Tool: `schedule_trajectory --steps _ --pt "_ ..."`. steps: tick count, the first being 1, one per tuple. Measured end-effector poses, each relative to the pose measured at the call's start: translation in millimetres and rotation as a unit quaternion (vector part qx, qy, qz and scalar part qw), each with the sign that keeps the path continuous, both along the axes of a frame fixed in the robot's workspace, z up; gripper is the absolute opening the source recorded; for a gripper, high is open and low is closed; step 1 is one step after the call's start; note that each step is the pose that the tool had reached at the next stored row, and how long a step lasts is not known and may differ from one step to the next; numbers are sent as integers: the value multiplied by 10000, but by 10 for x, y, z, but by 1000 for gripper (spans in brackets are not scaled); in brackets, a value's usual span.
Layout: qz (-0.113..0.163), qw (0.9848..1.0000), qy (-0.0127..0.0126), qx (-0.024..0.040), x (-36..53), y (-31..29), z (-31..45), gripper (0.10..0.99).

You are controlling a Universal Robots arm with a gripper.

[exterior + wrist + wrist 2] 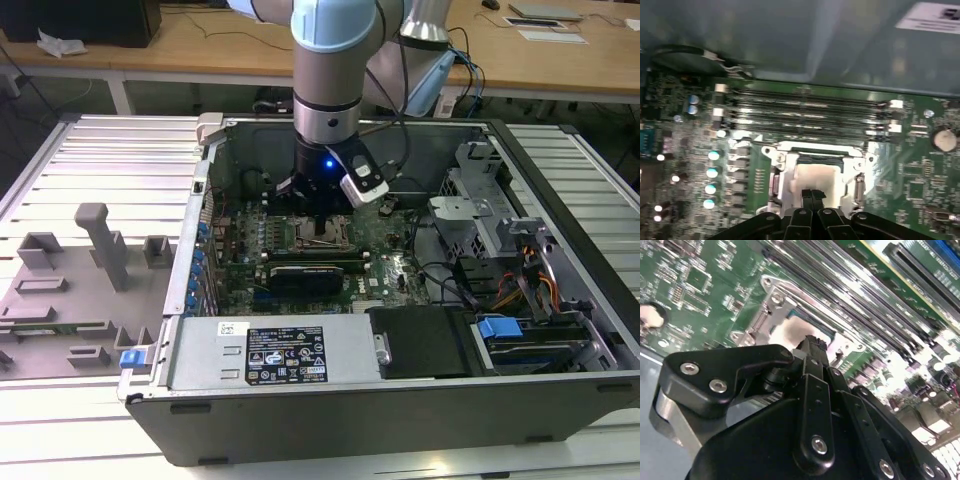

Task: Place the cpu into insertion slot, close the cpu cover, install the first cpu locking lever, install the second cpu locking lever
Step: 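Close the cpu cover, then install the first cpu locking lever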

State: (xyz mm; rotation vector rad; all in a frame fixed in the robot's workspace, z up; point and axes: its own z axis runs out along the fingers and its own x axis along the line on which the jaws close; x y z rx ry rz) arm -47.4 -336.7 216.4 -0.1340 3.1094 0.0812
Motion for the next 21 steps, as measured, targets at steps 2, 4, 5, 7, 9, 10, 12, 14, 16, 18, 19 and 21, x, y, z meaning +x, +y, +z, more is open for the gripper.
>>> schedule_trajectory --steps 2,4,5,7,9,10,12,14,16,18,19,21 --pt "2 10000 -1 10 5 1 29 106" --pt "6 10000 -1 10 7 1 135 106" --pt "7 10000 0 11 7 1 181 106" --pt "7 10000 -1 11 7 2 242 106" --pt "7 10000 0 10 7 1 289 106" --pt "7 10000 -1 11 7 1 299 106" --pt "7 10000 -1 10 7 1 302 106" --pt "7 10000 0 10 7 1 304 106" --pt "7 10000 -1 11 7 1 306 106" --pt "7 10000 -1 10 7 1 308 106" --pt "7 10000 -1 11 7 1 309 106" --pt "7 10000 0 10 7 1 312 106"
